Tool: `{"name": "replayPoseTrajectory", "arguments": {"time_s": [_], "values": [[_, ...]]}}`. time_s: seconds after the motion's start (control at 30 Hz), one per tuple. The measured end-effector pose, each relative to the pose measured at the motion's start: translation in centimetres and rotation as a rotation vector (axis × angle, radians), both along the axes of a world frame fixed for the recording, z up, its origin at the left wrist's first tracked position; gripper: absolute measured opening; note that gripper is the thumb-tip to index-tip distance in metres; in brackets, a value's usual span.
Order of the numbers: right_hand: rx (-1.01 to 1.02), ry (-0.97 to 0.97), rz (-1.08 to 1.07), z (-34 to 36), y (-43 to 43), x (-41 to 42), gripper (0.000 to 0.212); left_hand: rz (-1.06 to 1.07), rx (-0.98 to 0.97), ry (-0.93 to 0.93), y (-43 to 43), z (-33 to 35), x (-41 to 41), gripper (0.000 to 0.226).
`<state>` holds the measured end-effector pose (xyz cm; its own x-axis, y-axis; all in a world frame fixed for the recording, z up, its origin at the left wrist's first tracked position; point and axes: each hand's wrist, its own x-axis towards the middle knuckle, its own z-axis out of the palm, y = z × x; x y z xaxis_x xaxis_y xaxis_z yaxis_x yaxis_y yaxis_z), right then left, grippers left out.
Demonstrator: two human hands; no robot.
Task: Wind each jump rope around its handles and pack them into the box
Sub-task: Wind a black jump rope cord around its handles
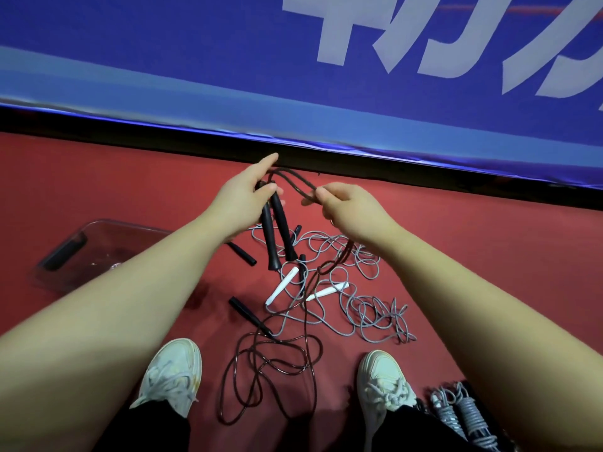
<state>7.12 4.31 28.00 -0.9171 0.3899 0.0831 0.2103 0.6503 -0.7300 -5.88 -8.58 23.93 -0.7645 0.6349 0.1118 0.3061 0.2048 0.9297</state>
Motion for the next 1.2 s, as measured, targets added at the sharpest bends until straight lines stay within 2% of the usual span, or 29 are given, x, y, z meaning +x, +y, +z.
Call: {"name": "replayPoseTrajectory", "arguments": {"time_s": [0.07, 0.13, 0.2, 0.27, 0.33, 0.43, 0.5, 0.57, 0.63, 0.73, 0.8, 0.97, 1.03, 1.2], "values": [[0.039, -0.003, 0.038, 0.9, -0.2, 0.1, 0.034, -0.019, -0.043, 0.018, -0.2, 0.0, 0.2, 0.034], [0.037, -0.005, 0.090, 1.2, -0.4, 0.1, 0.034, -0.011, -0.027, -0.040, -0.1, -0.1, 0.4, 0.021], [-0.016, -0.032, 0.146, 1.1, -0.7, 0.1, 0.034, 0.038, 0.005, -0.049, -0.1, 0.1, 0.6, 0.020], [-0.158, -0.092, 0.210, 0.6, -1.2, 0.2, 0.032, 0.152, 0.013, 0.042, 0.0, 0.3, 0.4, 0.019], [-0.343, -0.129, 0.243, -0.5, -1.7, 0.2, 0.031, 0.278, 0.086, 0.056, 0.2, 0.5, 0.1, 0.027], [-0.497, -0.088, 0.156, -2.3, -1.9, -0.3, 0.026, 0.403, 0.308, -0.148, 0.6, 1.1, -0.2, 0.039], [-0.339, -0.038, 0.017, -3.5, -1.3, -0.9, 0.011, 0.445, 0.420, -0.285, 0.8, 1.8, 0.0, 0.037], [-0.156, -0.051, -0.059, -4.1, -0.9, -1.1, 0.026, 0.452, 0.488, -0.345, 1.0, 2.1, 0.1, 0.037], [-0.137, -0.063, -0.052, -4.2, -0.6, -1.2, 0.042, 0.440, 0.506, -0.360, 1.0, 2.2, 0.4, 0.041], [-0.076, -0.073, -0.019, -4.0, -0.6, -1.1, 0.043, 0.432, 0.517, -0.396, 1.0, 2.1, 0.6, 0.043], [-0.119, -0.073, 0.025, -4.2, -0.5, -1.3, 0.044, 0.425, 0.542, -0.398, 1.0, 2.2, 0.8, 0.044], [-0.537, 0.058, 0.075, -4.8, -0.9, -1.5, 0.032, 0.433, 0.574, -0.371, 0.8, 2.2, 0.9, 0.041], [-0.606, 0.137, 0.048, -4.8, -1.4, -1.7, 0.027, 0.443, 0.607, -0.402, 0.7, 2.0, 0.8, 0.039], [-0.312, 0.222, -0.117, -4.9, -2.1, -2.3, 0.035, 0.428, 0.671, -0.484, 1.2, 1.9, 0.9, 0.031]]}}
